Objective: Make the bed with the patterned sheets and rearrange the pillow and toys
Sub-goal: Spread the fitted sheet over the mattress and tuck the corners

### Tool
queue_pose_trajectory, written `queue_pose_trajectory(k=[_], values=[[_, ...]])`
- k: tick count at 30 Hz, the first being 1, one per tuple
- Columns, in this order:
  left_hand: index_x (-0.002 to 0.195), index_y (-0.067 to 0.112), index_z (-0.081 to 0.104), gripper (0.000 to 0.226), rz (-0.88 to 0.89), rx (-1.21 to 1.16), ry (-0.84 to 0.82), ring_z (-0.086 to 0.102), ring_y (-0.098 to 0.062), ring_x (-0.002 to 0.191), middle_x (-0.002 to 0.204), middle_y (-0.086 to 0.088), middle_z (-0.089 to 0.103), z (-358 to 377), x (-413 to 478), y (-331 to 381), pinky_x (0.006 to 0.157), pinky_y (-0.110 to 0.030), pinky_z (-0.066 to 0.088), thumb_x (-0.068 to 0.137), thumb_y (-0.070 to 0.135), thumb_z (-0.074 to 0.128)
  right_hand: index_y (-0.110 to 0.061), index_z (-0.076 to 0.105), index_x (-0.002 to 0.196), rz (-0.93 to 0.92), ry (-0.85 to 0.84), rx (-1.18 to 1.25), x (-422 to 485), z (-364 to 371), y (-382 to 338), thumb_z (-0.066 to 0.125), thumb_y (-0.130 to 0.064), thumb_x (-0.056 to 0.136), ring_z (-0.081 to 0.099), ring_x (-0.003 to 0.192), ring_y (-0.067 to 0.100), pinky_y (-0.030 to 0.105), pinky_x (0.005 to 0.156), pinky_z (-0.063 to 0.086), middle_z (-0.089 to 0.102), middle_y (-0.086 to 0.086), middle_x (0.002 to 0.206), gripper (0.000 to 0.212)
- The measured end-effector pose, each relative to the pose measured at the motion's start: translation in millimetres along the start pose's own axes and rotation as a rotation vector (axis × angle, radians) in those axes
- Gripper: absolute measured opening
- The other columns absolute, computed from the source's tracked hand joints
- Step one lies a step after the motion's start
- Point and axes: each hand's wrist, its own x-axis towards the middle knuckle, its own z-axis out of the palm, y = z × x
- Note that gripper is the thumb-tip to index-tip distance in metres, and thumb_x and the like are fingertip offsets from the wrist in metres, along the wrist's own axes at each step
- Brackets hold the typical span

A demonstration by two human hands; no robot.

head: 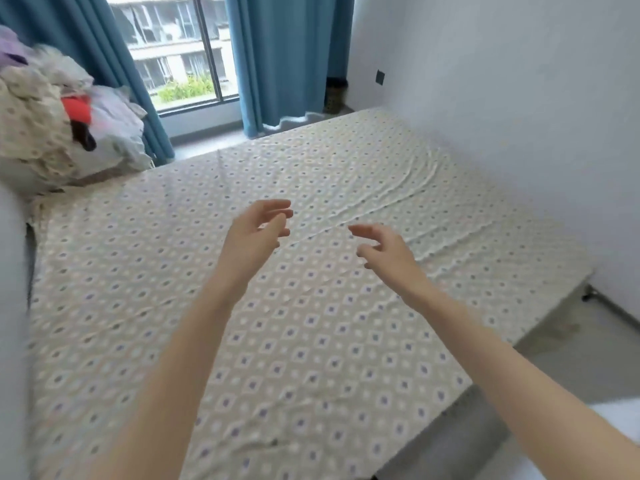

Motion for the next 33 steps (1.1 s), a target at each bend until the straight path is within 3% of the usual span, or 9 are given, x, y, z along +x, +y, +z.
queue_pose_trajectory(k=[3,10,21,24,27,33], values=[[0.113,0.028,0.059,0.023,0.006,-0.014,-0.013,0.065,-0.005,0.093,0.107,0.015,0.066,57.9,25.2,24.7,0.082,-0.023,0.052,0.097,0.016,0.048,-0.039,0.056,0.113,0.018,0.045,-0.008,20.2,-64.5,14.8,0.049,-0.011,0.092,0.061,0.099,0.01,0.028,0.084,0.052,0.056,-0.022,0.118,0.036],[0.114,0.027,0.059,0.023,0.053,-0.004,-0.163,0.066,-0.009,0.094,0.107,0.013,0.067,162.6,61.0,69.1,0.084,-0.025,0.051,0.096,0.016,0.048,-0.033,0.057,0.12,0.067,0.207,0.019,33.6,-170.8,46.4,0.049,-0.012,0.092,0.058,0.103,0.007,0.035,0.094,0.05,0.057,-0.019,0.123,0.036],[0.117,0.023,0.059,0.026,0.128,0.031,-0.362,0.066,-0.01,0.094,0.109,0.009,0.067,266.0,99.3,99.8,0.084,-0.027,0.051,0.097,0.016,0.047,-0.033,0.058,0.118,0.058,0.381,0.035,49.2,-260.7,72.7,0.05,-0.01,0.092,0.062,0.091,0.011,0.033,0.081,0.053,0.056,-0.018,0.124,0.035],[0.119,0.023,0.059,0.026,0.146,0.054,-0.404,0.065,-0.009,0.094,0.109,0.009,0.067,306.6,113.5,110.6,0.083,-0.026,0.051,0.096,0.016,0.047,-0.034,0.057,0.115,0.048,0.416,0.029,62.4,-297.7,85.8,0.049,-0.01,0.092,0.06,0.094,0.003,0.028,0.082,0.052,0.057,-0.016,0.126,0.034],[0.118,0.024,0.059,0.026,0.163,0.068,-0.428,0.066,-0.009,0.093,0.11,0.01,0.067,360.5,131.1,122.9,0.083,-0.026,0.052,0.096,0.016,0.047,-0.034,0.057,0.113,0.041,0.455,0.016,79.8,-345.6,104.4,0.049,-0.009,0.091,0.057,0.101,0.004,0.029,0.089,0.049,0.057,-0.015,0.124,0.034],[0.118,0.024,0.059,0.026,0.188,0.07,-0.433,0.066,-0.007,0.091,0.109,0.01,0.067,516.3,172.8,160.9,0.083,-0.027,0.052,0.096,0.016,0.047,-0.024,0.058,0.117,0.039,0.485,-0.013,131.2,-487.7,153.4,0.048,-0.006,0.09,0.051,0.09,-0.001,0.029,0.093,0.045,0.056,-0.015,0.117,0.034]])
